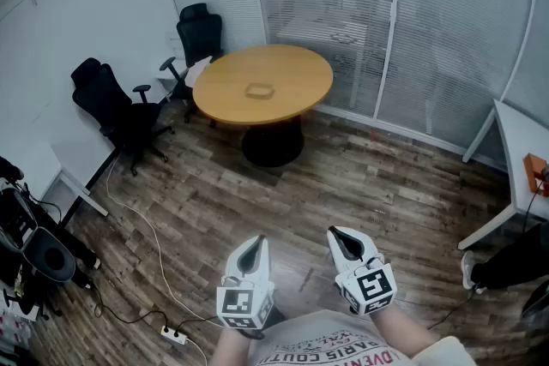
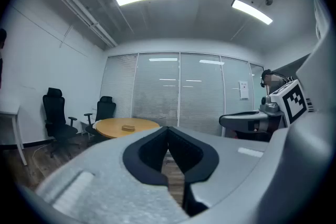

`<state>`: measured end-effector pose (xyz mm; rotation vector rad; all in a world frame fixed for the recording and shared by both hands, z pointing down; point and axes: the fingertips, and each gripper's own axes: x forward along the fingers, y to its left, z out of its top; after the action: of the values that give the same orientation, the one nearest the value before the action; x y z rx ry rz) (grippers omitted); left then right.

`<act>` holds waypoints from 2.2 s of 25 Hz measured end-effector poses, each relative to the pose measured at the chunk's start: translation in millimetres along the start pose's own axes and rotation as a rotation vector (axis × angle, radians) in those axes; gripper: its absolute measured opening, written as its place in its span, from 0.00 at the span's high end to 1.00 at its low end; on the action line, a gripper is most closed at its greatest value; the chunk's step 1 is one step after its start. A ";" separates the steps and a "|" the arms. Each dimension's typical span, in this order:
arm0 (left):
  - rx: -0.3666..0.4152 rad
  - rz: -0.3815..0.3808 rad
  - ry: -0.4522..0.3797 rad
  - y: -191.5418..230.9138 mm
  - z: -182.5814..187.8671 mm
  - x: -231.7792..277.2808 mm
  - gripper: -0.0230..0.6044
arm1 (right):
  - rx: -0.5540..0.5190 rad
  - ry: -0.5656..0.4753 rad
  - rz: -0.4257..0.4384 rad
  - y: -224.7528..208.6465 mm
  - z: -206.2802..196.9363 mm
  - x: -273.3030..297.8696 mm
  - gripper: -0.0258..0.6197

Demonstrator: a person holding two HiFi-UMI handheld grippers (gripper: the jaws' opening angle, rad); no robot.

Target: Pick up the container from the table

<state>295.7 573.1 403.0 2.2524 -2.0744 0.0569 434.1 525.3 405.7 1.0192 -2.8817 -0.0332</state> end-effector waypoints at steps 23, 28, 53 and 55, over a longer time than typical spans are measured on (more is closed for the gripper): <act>-0.034 -0.023 0.028 106.2 -24.5 51.7 0.95 | 0.074 0.100 -0.032 12.0 -33.5 113.0 0.96; -0.035 -0.057 0.027 193.7 -14.5 84.0 0.95 | 0.078 0.106 -0.072 33.9 -25.3 198.3 0.96; -0.059 -0.038 0.119 414.2 -12.1 348.6 0.95 | 0.142 0.185 -0.074 -78.0 -51.2 539.5 0.96; -0.045 -0.034 0.118 429.9 -2.2 388.1 0.95 | 0.155 0.181 -0.084 -105.3 -47.0 574.5 0.96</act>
<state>-100.2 153.1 450.6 2.2009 -1.9585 0.1358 59.2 82.7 489.1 1.1061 -2.7106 0.2671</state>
